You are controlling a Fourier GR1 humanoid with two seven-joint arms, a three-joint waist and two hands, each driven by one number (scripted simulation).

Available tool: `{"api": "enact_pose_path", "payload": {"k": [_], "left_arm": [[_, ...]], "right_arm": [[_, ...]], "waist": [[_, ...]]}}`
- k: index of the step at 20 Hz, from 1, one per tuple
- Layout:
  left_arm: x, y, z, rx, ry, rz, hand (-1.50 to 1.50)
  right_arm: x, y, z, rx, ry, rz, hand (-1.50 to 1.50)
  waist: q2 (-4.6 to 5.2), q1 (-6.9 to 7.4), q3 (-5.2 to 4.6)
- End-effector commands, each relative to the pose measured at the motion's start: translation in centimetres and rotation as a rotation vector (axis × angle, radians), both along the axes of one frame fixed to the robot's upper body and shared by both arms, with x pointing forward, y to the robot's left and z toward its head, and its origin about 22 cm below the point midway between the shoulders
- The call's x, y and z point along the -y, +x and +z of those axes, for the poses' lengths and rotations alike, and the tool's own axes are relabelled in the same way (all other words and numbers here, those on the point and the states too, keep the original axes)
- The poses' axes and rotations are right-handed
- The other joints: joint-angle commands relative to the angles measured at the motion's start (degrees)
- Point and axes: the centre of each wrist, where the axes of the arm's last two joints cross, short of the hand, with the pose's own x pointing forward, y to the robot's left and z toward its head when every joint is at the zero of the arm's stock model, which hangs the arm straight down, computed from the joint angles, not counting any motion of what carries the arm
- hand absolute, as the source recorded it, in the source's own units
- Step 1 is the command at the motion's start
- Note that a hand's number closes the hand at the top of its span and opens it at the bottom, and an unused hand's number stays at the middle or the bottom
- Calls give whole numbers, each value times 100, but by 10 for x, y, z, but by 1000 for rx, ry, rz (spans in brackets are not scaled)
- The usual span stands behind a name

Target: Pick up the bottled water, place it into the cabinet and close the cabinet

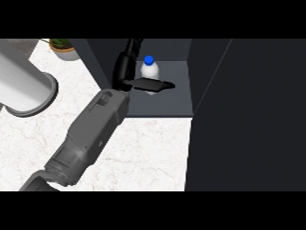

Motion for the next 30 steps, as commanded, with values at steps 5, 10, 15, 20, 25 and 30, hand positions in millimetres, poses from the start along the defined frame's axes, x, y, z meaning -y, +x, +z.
{"api": "enact_pose_path", "payload": {"k": [5,10,15,20,25,30], "left_arm": [[-20,-37,-29,-87,-173,-7,-150],[-23,-60,-19,-84,-191,-49,-150],[-16,-112,-11,-88,-263,-125,-150],[-32,-170,10,-108,-282,-142,-150],[-64,-227,21,-72,-299,-139,-150],[-100,-260,34,-23,-278,-37,-150]], "right_arm": [[-6,-10,9,-8,10,-27,-150],[-11,-11,9,-22,9,-22,-150],[-6,-12,3,-16,-6,-14,-150],[0,-10,17,22,-107,71,-150],[-3,-21,16,-47,-190,257,150],[-16,-26,35,26,-269,444,150]], "waist": [[-149,360,-44],[-145,401,-41],[-140,403,-33],[-82,279,-36],[-59,243,-41],[-41,198,-47]]}}
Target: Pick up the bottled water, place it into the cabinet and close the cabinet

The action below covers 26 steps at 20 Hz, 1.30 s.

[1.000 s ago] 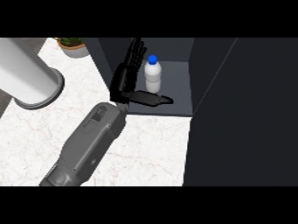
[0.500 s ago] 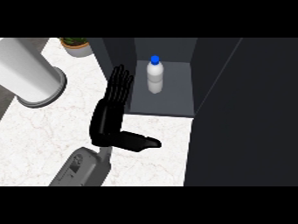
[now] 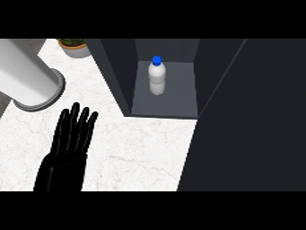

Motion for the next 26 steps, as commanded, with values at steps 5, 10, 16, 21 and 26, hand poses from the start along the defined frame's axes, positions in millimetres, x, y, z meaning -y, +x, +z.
{"api": "enact_pose_path", "payload": {"k": [5,10,16,21,26], "left_arm": [[-55,-63,23,27,-3,71,-150],[-73,-83,30,25,-21,92,-150],[-93,-98,34,18,-39,87,-150],[-108,-101,37,26,-11,80,-150],[-122,-107,37,15,-18,73,-150]], "right_arm": [[-36,0,8,53,-43,235,150],[-47,-4,32,75,-71,256,150],[-56,-1,43,69,-69,273,150],[-62,12,51,44,7,258,150],[-88,41,51,14,19,238,150]], "waist": [[18,-17,-9],[30,-26,-15],[26,64,-23],[53,139,-23],[71,186,-23]]}}
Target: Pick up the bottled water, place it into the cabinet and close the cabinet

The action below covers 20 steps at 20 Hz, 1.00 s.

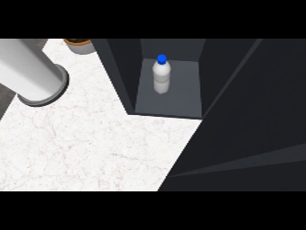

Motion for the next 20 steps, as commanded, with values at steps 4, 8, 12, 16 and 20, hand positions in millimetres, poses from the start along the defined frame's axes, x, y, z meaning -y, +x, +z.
{"api": "enact_pose_path", "payload": {"k": [4,8,12,16,20], "left_arm": [[-26,-13,6,20,-18,-4,-150],[-39,-21,12,33,-4,11,-150],[-55,-36,21,19,-16,7,-150],[-67,-38,4,32,-24,16,-150],[-73,-45,13,27,-22,50,-150]], "right_arm": [[-62,30,31,-16,147,107,150],[-68,71,37,-43,171,82,150],[-68,95,61,-88,205,69,150],[-69,133,68,-116,288,69,150],[-63,162,72,-104,280,83,150]], "waist": [[-26,22,-19],[-17,-54,-5],[-42,-90,-3],[-16,-106,-3],[-29,-250,1]]}}
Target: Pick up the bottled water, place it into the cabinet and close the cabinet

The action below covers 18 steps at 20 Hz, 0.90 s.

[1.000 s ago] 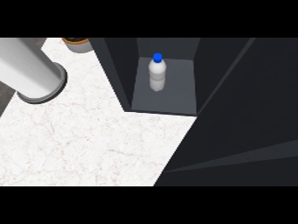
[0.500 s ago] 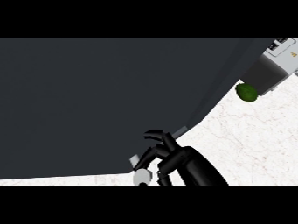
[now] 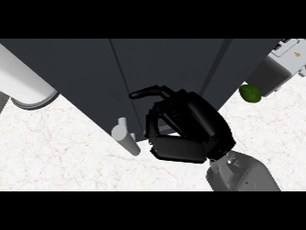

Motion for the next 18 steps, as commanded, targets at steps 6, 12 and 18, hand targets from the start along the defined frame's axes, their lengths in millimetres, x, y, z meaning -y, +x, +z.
{"api": "enact_pose_path", "payload": {"k": [6,12,18], "left_arm": [[-13,-22,13,9,-10,47,-150],[-21,-28,13,11,4,21,-150],[-23,-39,18,-3,-8,23,-150]], "right_arm": [[17,76,14,37,56,14,150],[7,114,28,43,36,64,150],[5,123,39,28,0,100,150]], "waist": [[-74,-87,5],[-62,-37,2],[-64,14,3]]}}
